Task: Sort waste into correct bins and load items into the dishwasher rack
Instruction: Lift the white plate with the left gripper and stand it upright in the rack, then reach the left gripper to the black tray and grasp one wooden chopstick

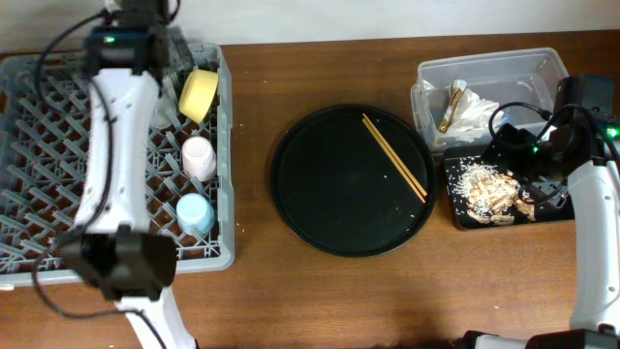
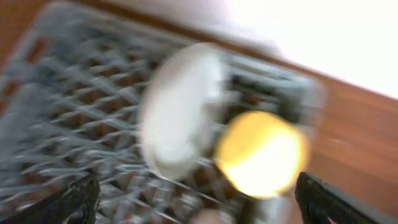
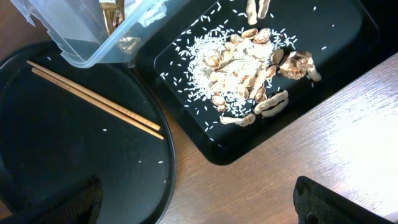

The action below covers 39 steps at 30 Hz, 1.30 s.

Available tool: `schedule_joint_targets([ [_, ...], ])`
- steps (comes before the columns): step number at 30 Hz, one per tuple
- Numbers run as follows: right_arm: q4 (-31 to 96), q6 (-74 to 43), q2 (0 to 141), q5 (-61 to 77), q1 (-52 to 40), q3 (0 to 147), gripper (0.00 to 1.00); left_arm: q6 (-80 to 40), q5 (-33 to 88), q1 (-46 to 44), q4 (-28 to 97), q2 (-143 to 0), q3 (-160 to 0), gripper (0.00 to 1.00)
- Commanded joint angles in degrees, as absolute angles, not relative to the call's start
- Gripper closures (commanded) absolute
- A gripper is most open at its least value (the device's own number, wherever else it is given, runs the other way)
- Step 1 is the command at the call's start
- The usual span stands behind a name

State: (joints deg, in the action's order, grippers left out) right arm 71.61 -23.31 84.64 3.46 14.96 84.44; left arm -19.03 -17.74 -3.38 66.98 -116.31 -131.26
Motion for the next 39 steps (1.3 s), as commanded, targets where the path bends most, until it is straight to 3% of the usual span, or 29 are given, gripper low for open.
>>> schedule_joint_targets([
  [1,71.6,-22.7,85.0,3.2,15.0,84.8,0.01,-17.1,2.8,-6.5,69.7,-115.3,-131.7,0.04],
  [6,71.6,-22.7,85.0,3.2,15.0,84.8,0.02,-17.4,-0.4,-17.7,69.2,-119.6,-131.5,0.04],
  [18,72.7,-22.7,85.0,3.2,15.0,84.8,0.01,-26.6,2.6,-34.6,58.3,-134.2,-131.5,0.06],
  [25,73.1,-21.2,85.0,2.9,15.0,84.8,0.01,-27.9,2.1,-39.8,55.3,-140.7,-131.5,0.18],
  [34,73.3,-21.2,85.0,2.9,15.0,84.8,0.02,-28.4,-0.6,-43.8,47.8,-144.3,-131.5,0.20],
  [39,73.4,-21.2,85.0,2.9,15.0,84.8,0.02,-21.0,-2.8,-46.8,44.6,-146.4,-131.5,0.20],
])
